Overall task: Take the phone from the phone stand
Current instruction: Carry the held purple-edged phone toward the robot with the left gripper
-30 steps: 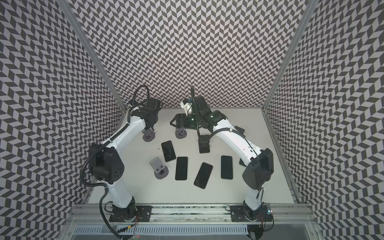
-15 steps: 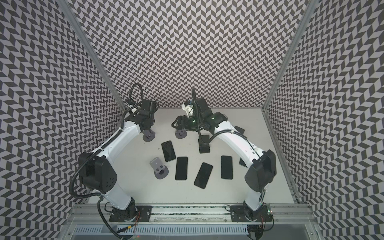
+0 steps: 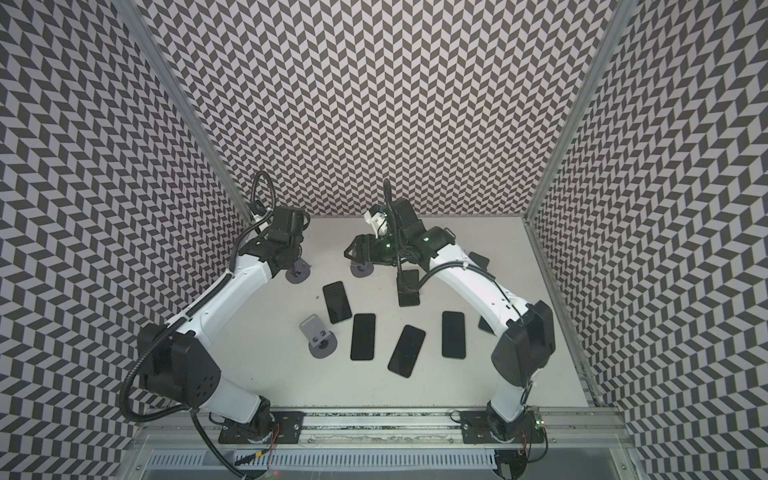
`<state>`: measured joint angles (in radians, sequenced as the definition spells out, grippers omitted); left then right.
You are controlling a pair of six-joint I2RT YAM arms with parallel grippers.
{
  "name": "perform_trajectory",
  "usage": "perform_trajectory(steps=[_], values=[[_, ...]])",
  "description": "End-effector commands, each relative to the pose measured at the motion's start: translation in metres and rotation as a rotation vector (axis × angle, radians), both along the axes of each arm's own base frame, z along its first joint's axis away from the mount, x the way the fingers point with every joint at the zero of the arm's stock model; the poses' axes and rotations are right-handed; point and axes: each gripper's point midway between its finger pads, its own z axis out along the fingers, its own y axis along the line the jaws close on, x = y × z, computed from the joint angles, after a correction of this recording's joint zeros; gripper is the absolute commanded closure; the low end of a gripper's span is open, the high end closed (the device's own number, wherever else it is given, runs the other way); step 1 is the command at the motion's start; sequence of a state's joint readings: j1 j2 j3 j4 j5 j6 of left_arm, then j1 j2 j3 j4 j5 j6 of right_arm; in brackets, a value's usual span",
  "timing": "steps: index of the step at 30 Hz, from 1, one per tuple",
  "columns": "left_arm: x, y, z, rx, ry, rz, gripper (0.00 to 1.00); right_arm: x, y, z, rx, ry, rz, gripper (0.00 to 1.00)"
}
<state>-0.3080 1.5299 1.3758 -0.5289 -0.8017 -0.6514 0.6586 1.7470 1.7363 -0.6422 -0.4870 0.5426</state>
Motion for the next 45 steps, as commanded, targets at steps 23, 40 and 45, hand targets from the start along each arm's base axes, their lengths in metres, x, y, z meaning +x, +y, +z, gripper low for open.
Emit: perform_trajectory(steps=[23, 40, 45], values=[[-0.045, -0.004, 0.011, 0.029, -0.011, -0.172, 0.45, -0.019, 0.017, 0.023, 0.045, -0.057, 0.043, 0.29], [-0.059, -0.02, 0.003, 0.061, 0.043, -0.357, 0.45, -0.03, 0.034, 0.018, 0.038, -0.047, 0.082, 0.29], [-0.063, -0.023, -0.002, 0.079, 0.063, -0.395, 0.45, -0.032, 0.036, 0.018, 0.036, -0.048, 0.088, 0.29]])
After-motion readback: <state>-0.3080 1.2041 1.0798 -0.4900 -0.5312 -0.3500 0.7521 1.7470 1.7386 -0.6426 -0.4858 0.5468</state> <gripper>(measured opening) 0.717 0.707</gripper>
